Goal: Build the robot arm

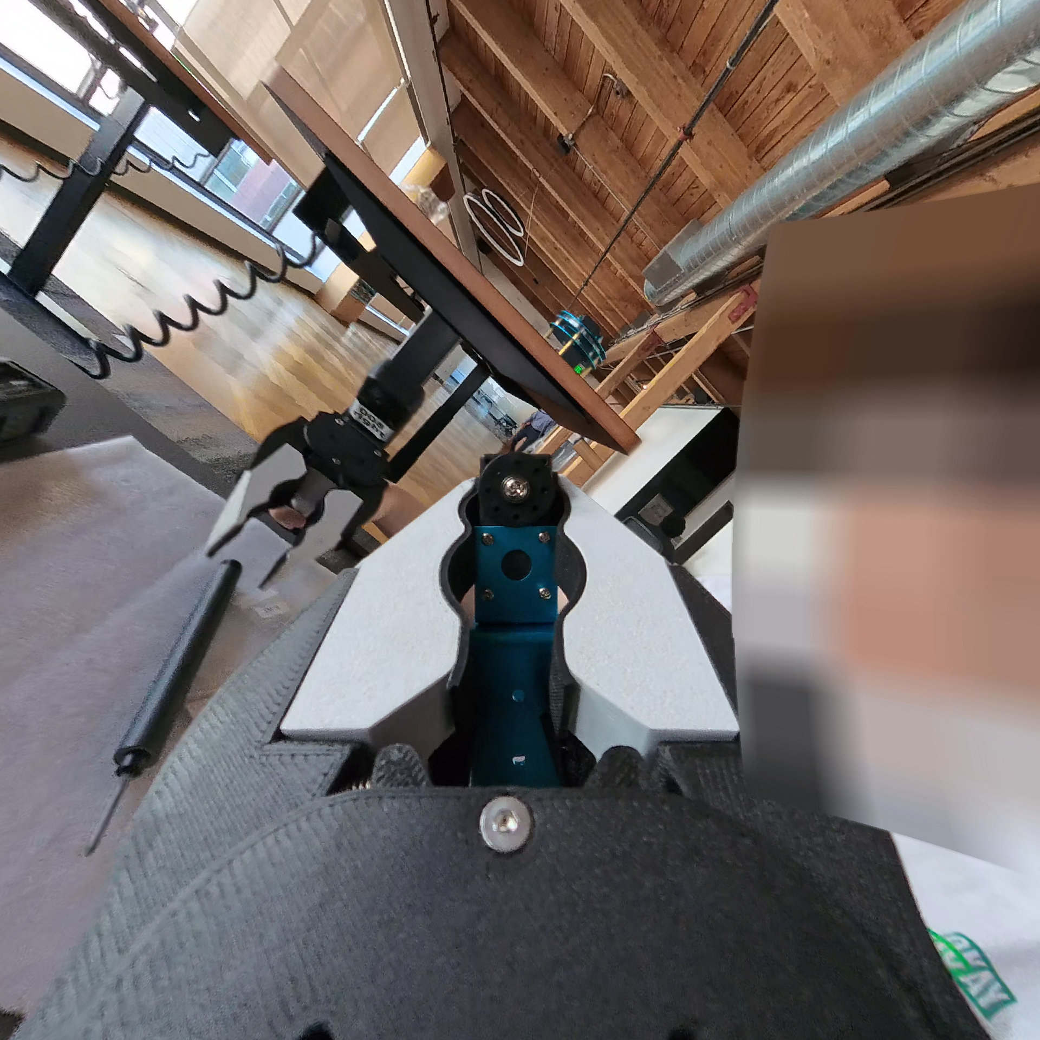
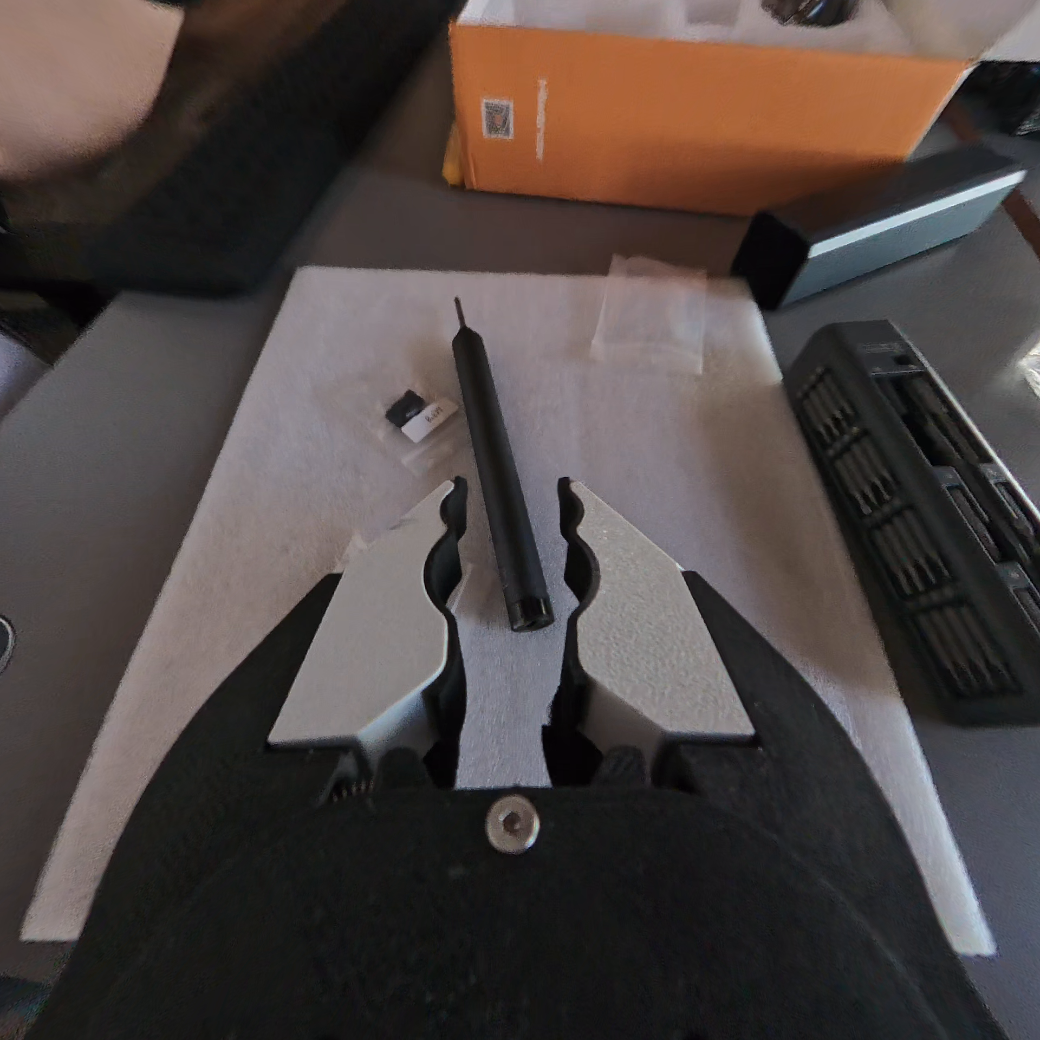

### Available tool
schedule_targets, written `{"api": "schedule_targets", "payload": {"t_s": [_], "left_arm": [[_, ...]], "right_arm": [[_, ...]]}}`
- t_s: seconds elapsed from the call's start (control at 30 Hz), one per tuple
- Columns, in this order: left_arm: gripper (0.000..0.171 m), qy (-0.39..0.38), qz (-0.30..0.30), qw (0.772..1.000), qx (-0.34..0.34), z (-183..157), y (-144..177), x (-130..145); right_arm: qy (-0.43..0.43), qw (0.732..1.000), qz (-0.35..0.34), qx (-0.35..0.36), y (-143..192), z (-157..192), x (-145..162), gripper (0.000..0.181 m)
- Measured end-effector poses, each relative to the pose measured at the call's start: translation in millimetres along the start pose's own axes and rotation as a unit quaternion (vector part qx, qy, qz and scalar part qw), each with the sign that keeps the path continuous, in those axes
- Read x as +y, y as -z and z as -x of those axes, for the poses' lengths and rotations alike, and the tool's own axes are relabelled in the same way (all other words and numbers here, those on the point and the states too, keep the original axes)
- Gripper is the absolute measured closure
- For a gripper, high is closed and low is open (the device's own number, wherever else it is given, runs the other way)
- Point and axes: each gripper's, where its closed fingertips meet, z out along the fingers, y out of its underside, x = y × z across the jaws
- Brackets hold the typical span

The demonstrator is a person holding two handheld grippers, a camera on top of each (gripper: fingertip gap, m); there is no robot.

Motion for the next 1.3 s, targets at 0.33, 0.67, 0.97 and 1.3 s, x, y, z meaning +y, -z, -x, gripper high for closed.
{"api": "schedule_targets", "payload": {"t_s": [0.33,0.67,0.97,1.3], "left_arm": [[0.15,0.108,0.052,0.973,-0.198,112.8,22.8,43.1],[0.15,0.13,0.124,0.943,-0.279,146.7,32.7,86.8],[0.138,0.162,0.187,0.926,-0.286,169.0,25.6,116.1],[0.112,0.038,0.267,0.884,-0.382,153.8,43.4,112.4]], "right_arm": [[0.029,0.988,0.152,0.031,-32.3,7.9,23.4,0.164],[0.099,0.955,0.167,0.225,21.0,21.5,7.1,0.165],[0.131,0.924,0.159,0.321,43.7,50.2,3.6,0.165],[0.226,0.889,0.213,0.337,30.8,61.6,-15.7,0.165]]}}
